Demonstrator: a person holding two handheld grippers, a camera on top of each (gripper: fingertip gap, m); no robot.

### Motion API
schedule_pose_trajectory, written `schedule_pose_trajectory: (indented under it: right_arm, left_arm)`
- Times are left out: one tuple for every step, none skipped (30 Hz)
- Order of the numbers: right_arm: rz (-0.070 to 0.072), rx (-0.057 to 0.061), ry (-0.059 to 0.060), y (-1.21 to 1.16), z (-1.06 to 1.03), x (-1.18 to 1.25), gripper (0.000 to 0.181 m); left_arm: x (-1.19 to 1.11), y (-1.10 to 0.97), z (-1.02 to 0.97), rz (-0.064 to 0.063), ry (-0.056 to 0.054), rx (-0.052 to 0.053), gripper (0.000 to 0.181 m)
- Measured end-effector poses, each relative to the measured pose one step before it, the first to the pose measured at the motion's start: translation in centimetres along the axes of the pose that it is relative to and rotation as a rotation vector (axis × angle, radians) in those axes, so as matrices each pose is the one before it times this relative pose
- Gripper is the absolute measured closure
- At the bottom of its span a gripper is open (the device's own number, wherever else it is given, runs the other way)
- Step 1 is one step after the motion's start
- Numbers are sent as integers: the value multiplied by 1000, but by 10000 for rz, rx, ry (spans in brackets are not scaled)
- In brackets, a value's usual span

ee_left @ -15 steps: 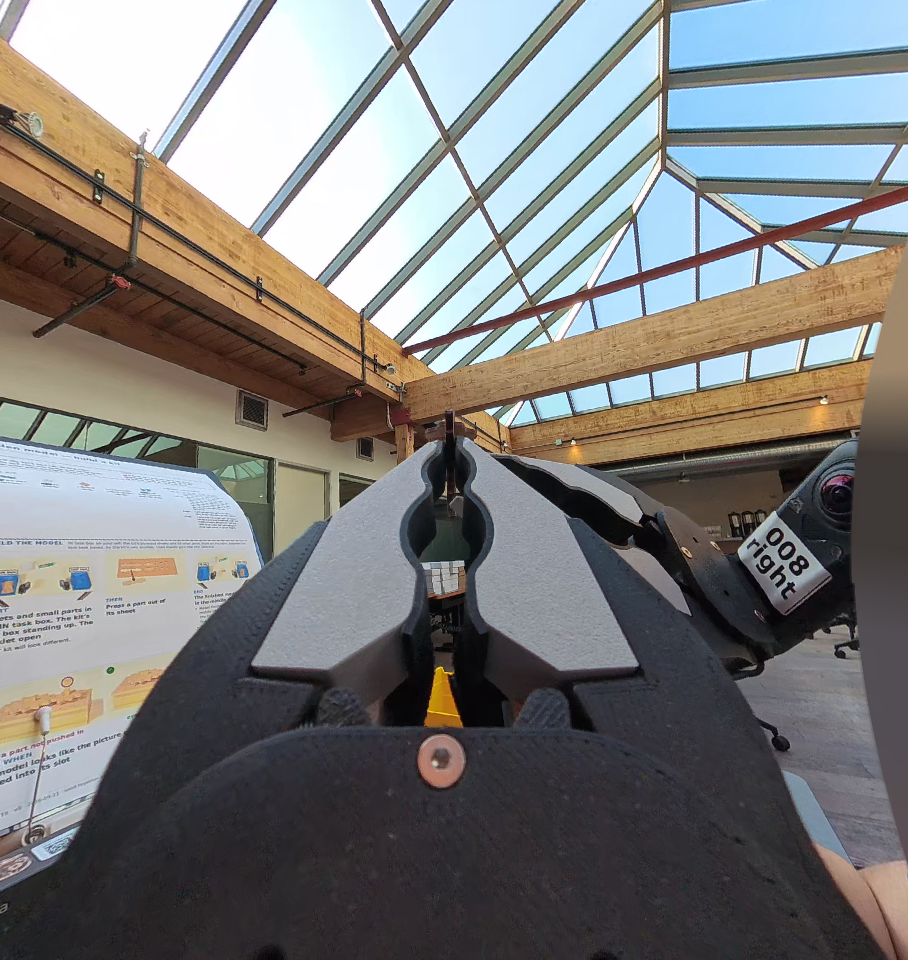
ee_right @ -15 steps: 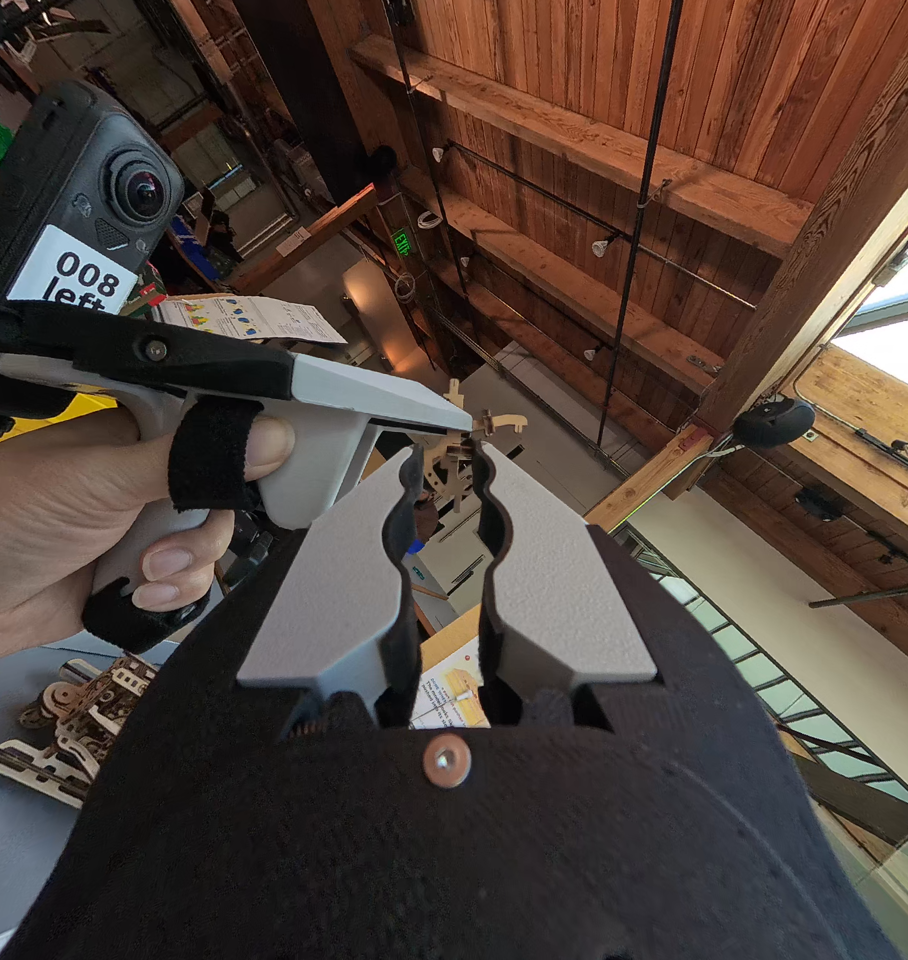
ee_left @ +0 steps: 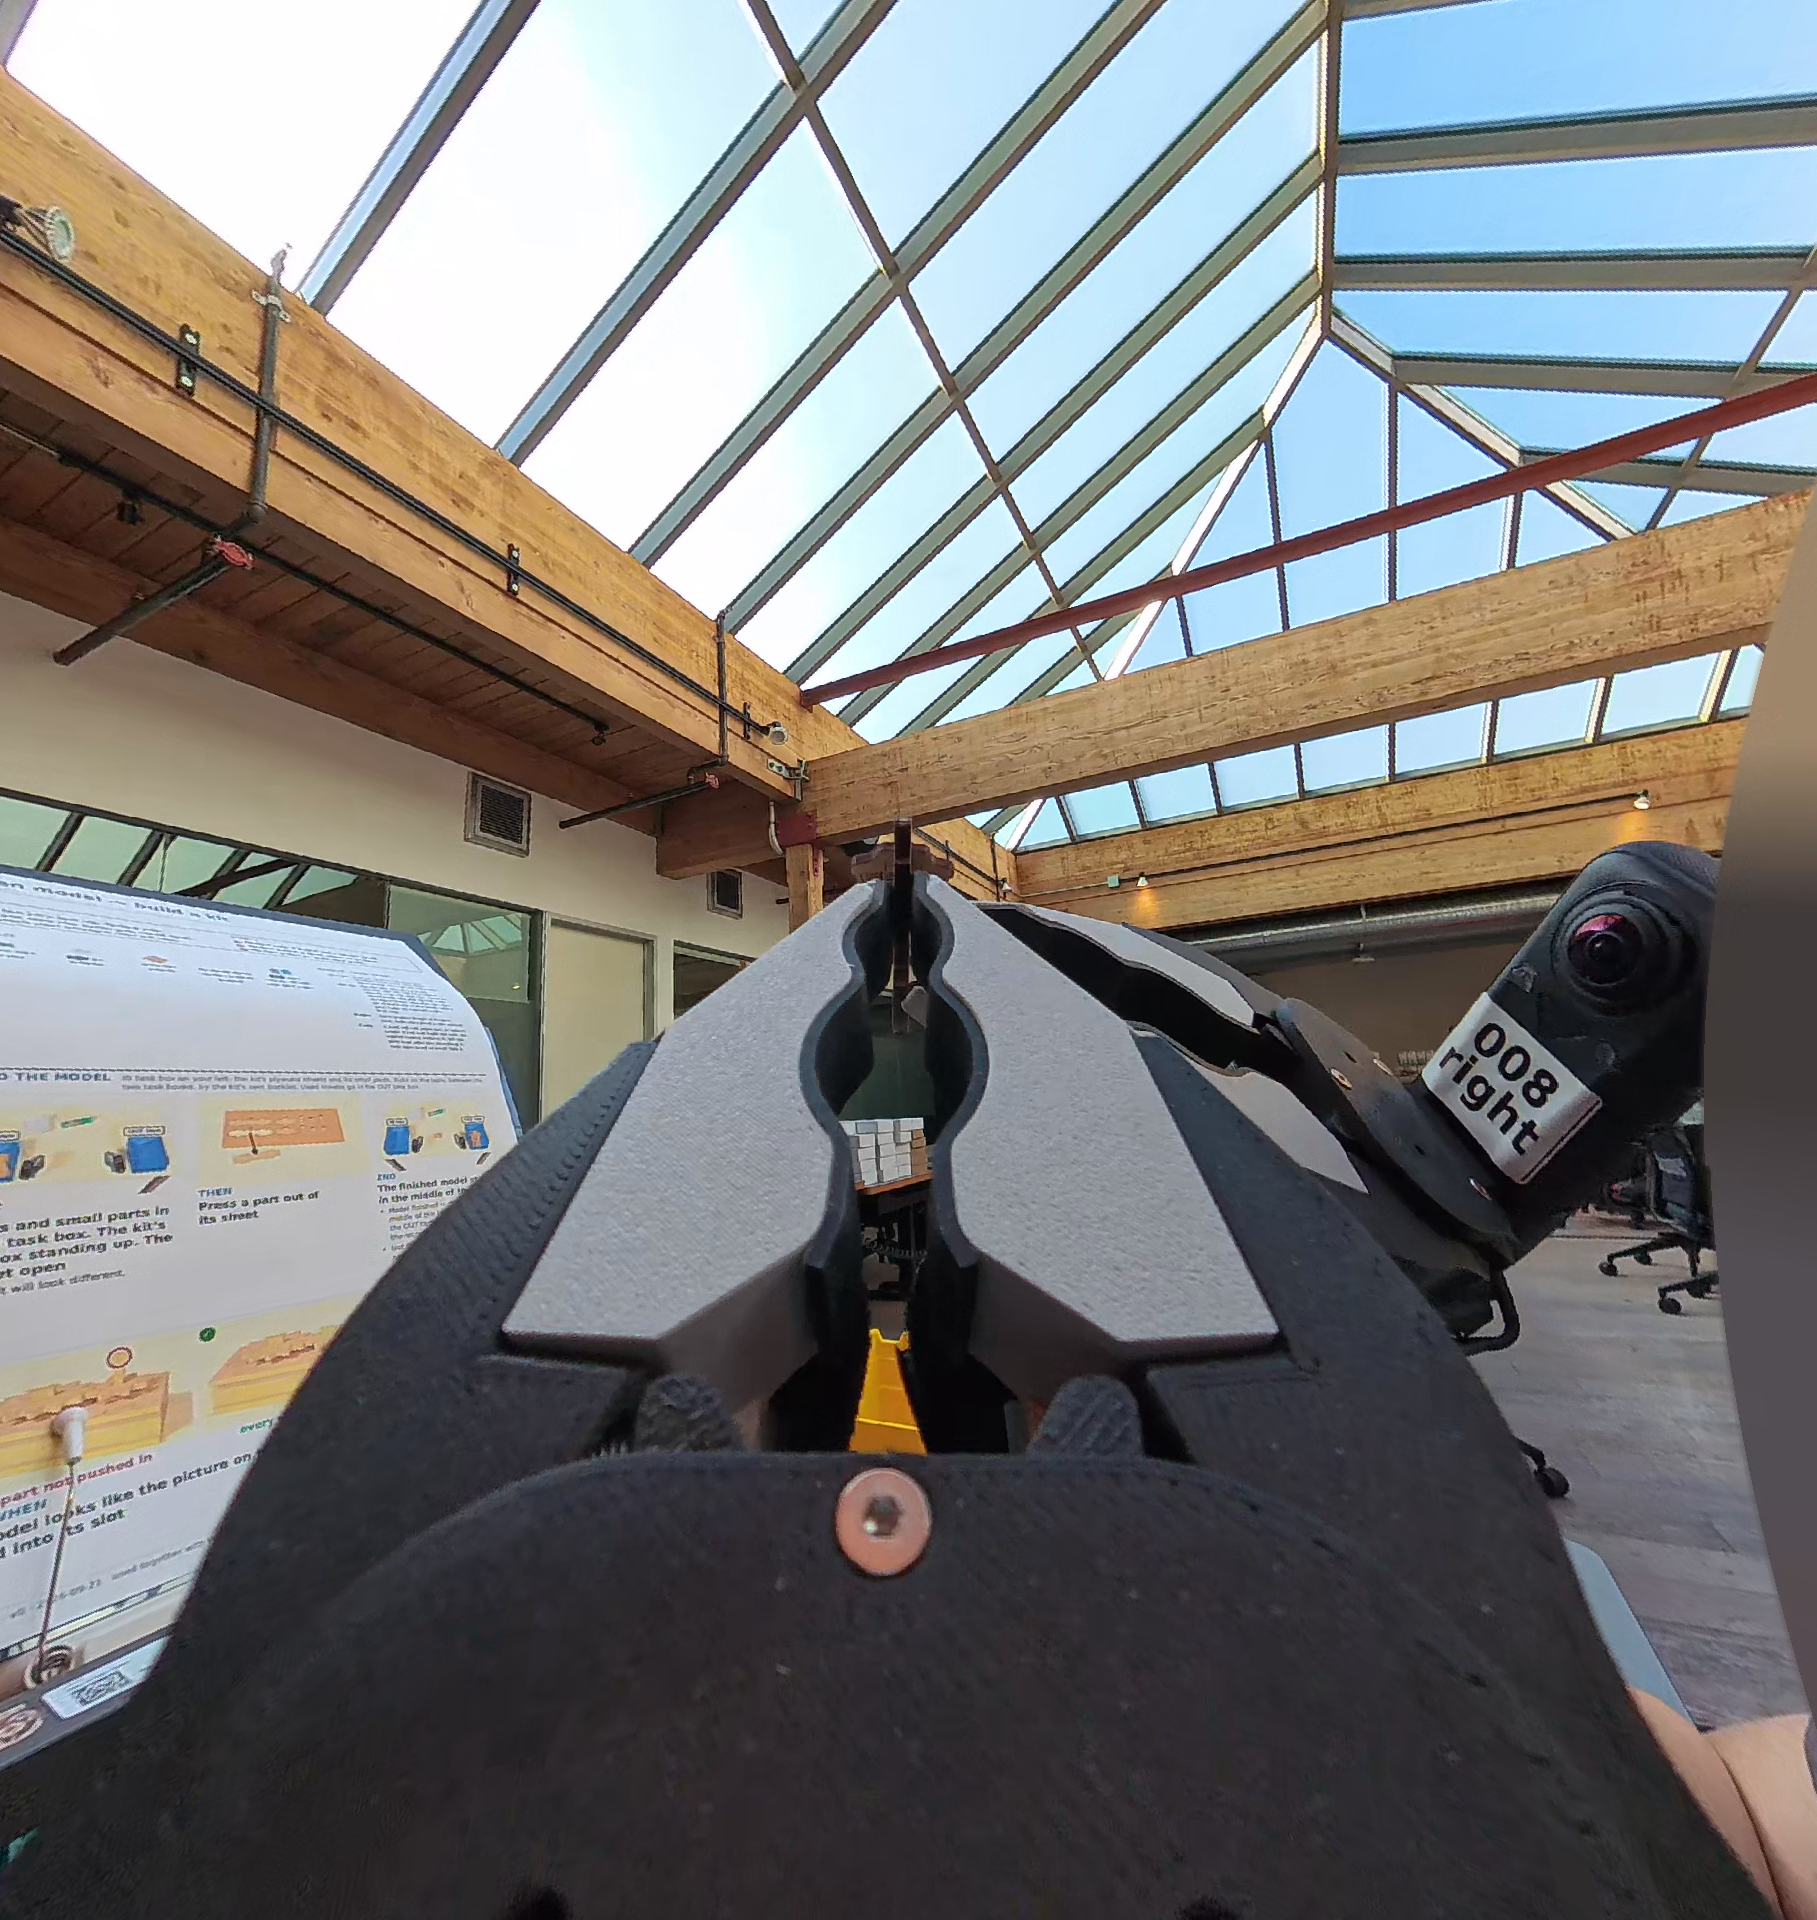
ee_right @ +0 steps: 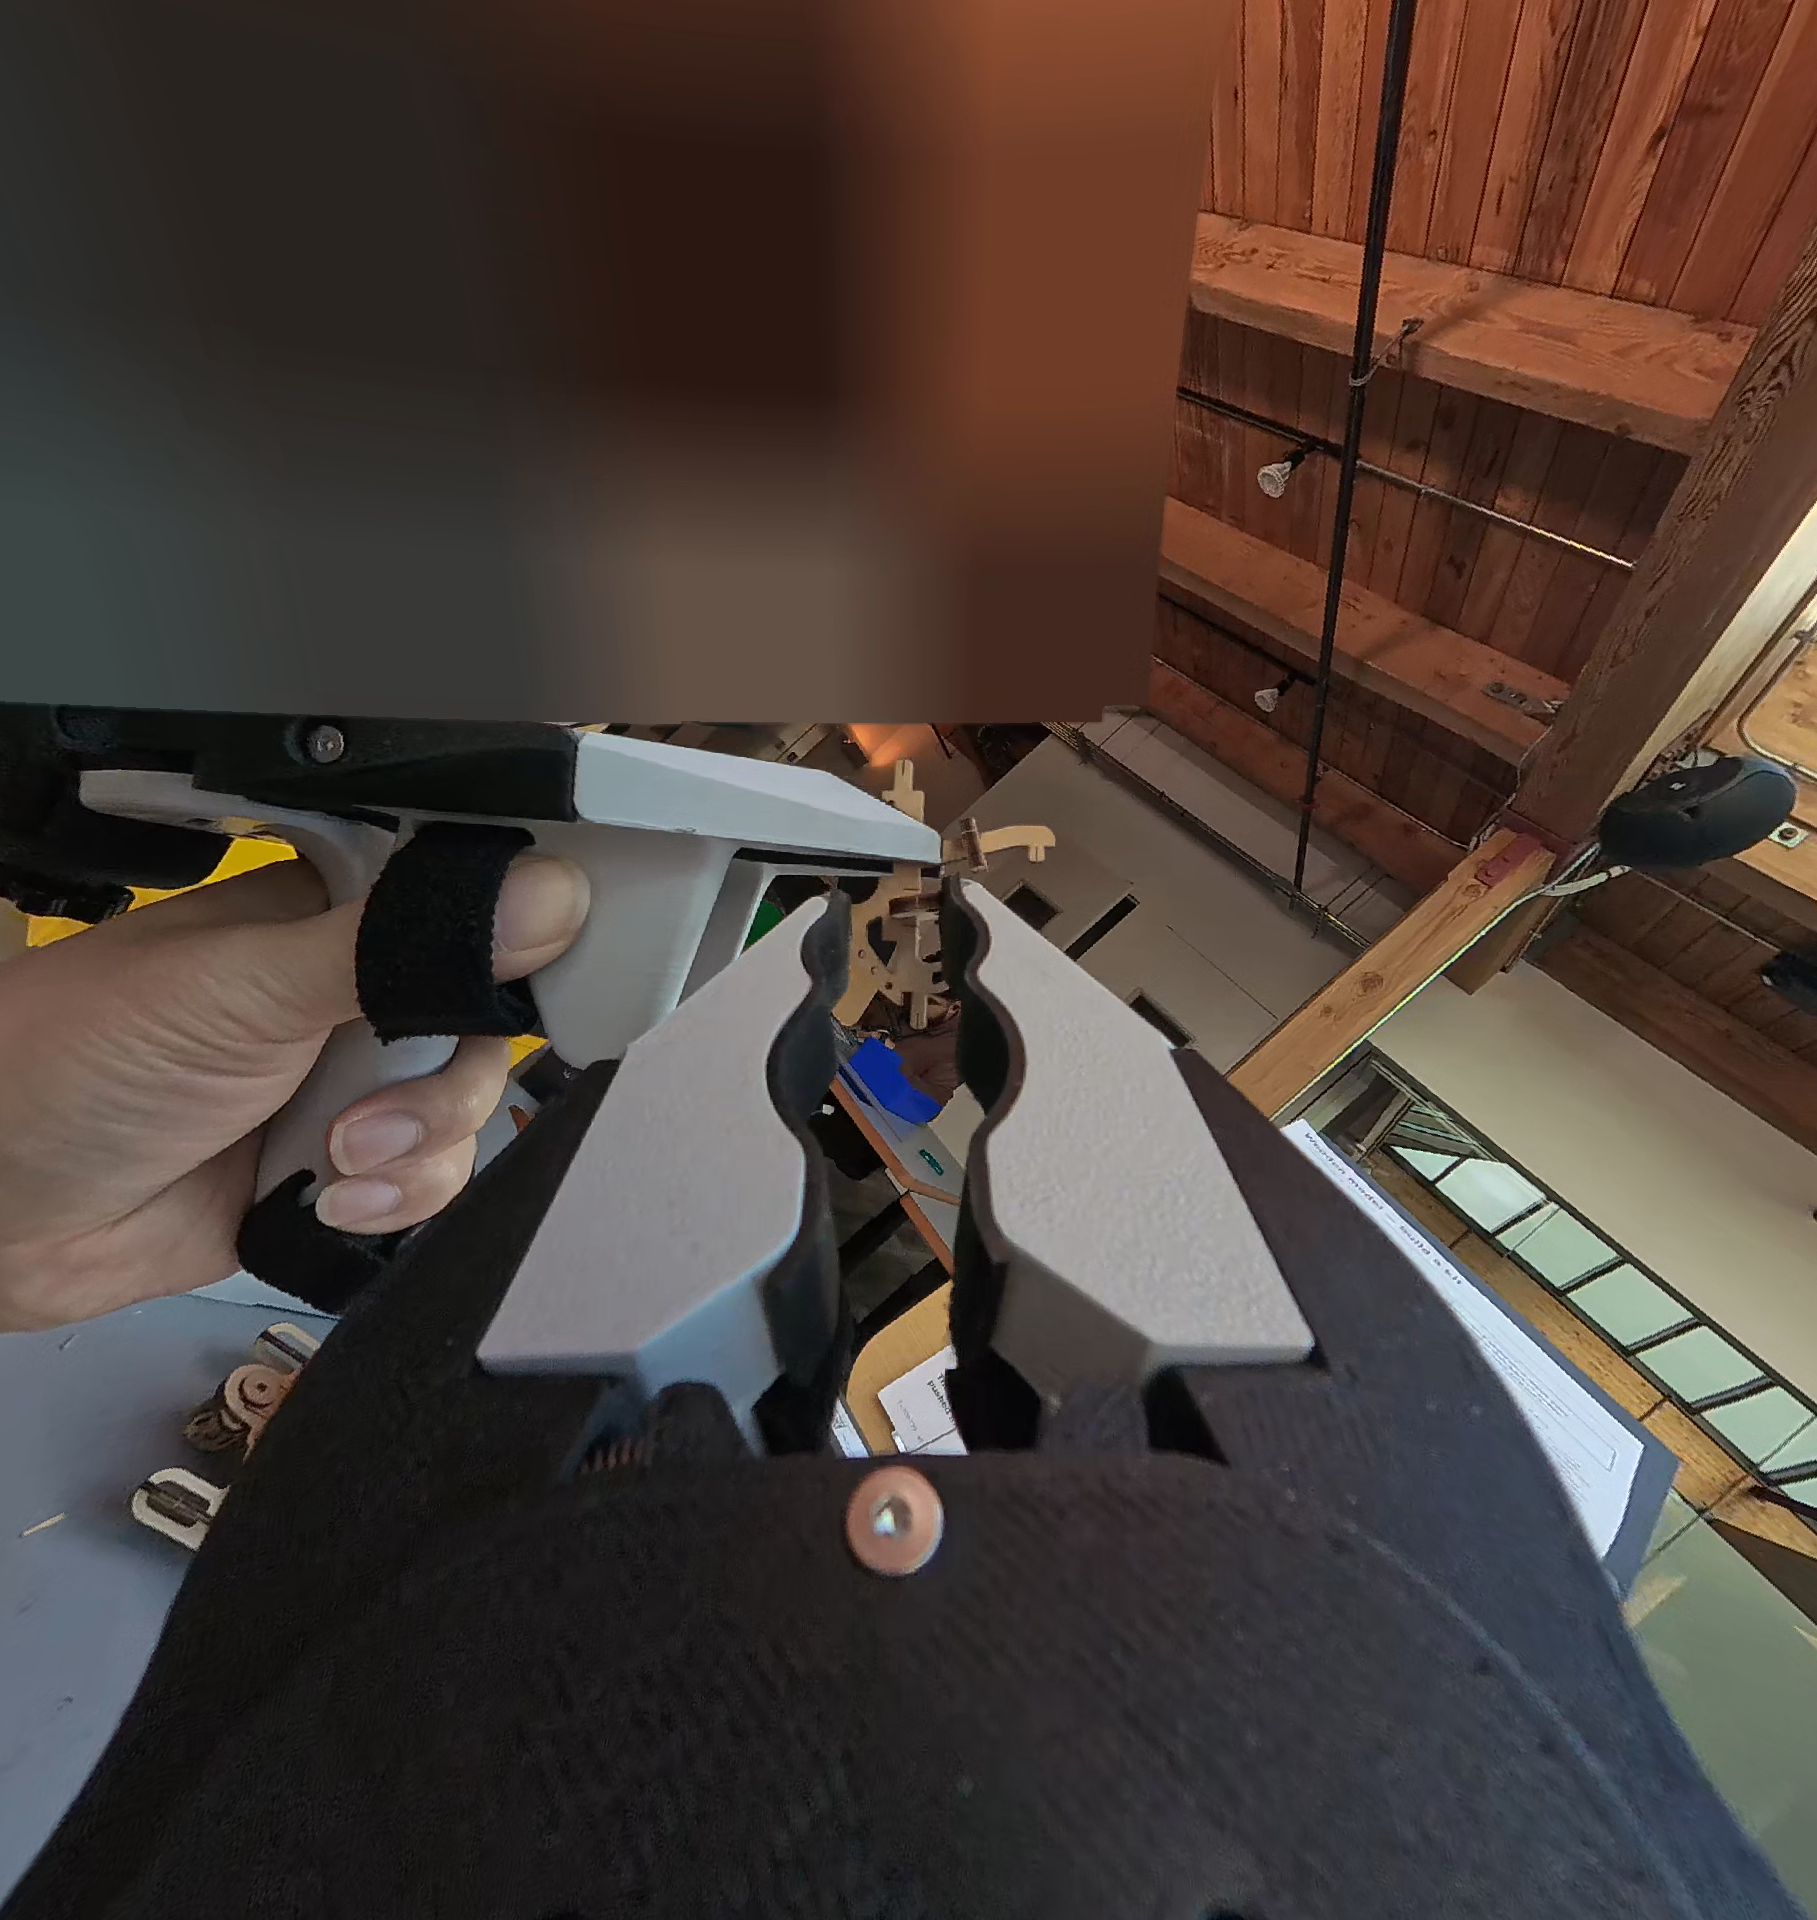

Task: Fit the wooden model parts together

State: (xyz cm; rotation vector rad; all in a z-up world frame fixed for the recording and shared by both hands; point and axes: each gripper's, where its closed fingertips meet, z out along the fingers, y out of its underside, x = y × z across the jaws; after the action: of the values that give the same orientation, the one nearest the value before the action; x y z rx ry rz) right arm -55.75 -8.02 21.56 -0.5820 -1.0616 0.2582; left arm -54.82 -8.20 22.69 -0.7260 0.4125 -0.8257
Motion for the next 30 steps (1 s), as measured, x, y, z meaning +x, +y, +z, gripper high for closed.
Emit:
schedule_pose_trajectory:
  right_arm:
    - [66, 16, -40, 12, -10, 1, 166]
    - [15, 18, -16, 10, -1, 0, 166]
    - [-41, 11, 1, -19, -7, -19, 166]
    - [-99, -4, 16, -7, -20, -2, 166]
    - [-107, -14, 21, -8, -10, 3, 166]
    - [-77, 3, 17, -25, -3, -13, 166]
    - [-41, 58, 22, -92, -13, -16, 165]
    - [-44, 61, 26, -82, -20, -7, 165]
    - [-84, 6, 10, 9, 7, -8, 165]
    - [-67, -33, -13, 34, 17, 1, 165]
    - [-42, -14, -14, -11, -16, 4, 165]
    - [-32, 9, 7, -25, -28, 13, 164]
    - [-46, 26, 9, -42, -31, -1, 164]
    - [-57, 16, 10, -43, -28, 6, 164]
    - [-47, -1, 9, -19, -16, 0, 165]
    - [-45, 6, 19, -41, -21, -2, 165]
    - [-89, 12, 25, -57, -22, 8, 165]
    - [-102, -14, 28, -25, -14, 8, 165]
    - [-125, -18, 33, -16, -21, 25, 164]
    - [-143, -15, 47, -31, -33, 34, 163]
    - [-159, -35, 58, 4, -34, 84, 162]
    - [-120, -71, 7, 51, -18, 40, 161]
    - [-66, -83, -14, 68, -3, 36, 160]
    - [-54, -73, -17, 62, -18, 26, 159]
    - [-14, -98, -40, 113, 1, 6, 158]
    - [20, -142, -98, 153, 49, -71, 157]
    - [13, -156, -103, 191, 64, -96, 158]
    - [-17, -172, 9, 228, 47, 46, 158]
    - [-60, -127, 24, 168, 46, 30, 159]
    - [-73, -72, 19, 76, 23, -12, 160]
  left_arm:
    - [-5, 15, -6, 4, -7, 3, 181]
    - [0, 9, 5, 20, -15, 3, 181]
    - [8, -11, -6, 25, -3, 1, 181]
    - [22, 2, 3, 26, 4, -15, 181]
    - [8, -2, 1, 31, -4, -7, 181]
    - [23, -26, -1, 27, 8, 18, 181]
    - [57, -67, -8, 14, 29, 41, 181]
    - [47, -46, -10, 14, 13, 16, 181]
    - [-11, -7, 0, 25, -5, -17, 181]
    - [0, 6, -8, 6, 8, -13, 181]
    - [23, -7, 1, -36, 34, 13, 181]
    - [51, -27, 2, -55, 48, 23, 181]
    - [55, -20, 6, -43, 37, 14, 181]
    - [31, -29, 1, -22, 21, 8, 181]
    - [27, -18, -3, -13, 12, 1, 181]
    - [32, -24, 8, -23, 27, 3, 181]
    - [31, -19, 7, -55, 36, 2, 181]
    - [-2, -8, 5, -91, 25, 4, 181]
    - [5, -5, 10, -109, 37, -1, 181]
    - [10, 25, 24, -135, 56, -8, 181]
    - [-14, 35, 17, -171, 62, -9, 181]
    - [-45, 32, 9, -198, 52, 3, 181]
    - [-38, 95, 46, -238, 78, -31, 181]
    - [-3, 172, 86, -301, 115, -72, 181]
    - [-27, 24, 11, -326, 97, 34, 181]
    - [-108, -11, -16, -302, 44, 68, 181]
    - [-104, 59, 13, -267, 38, 4, 181]
    - [-121, 43, -2, -233, 26, 9, 181]
    - [-153, 6, -14, -217, -4, 25, 181]
    - [-120, 44, -1, -192, 7, -2, 181]
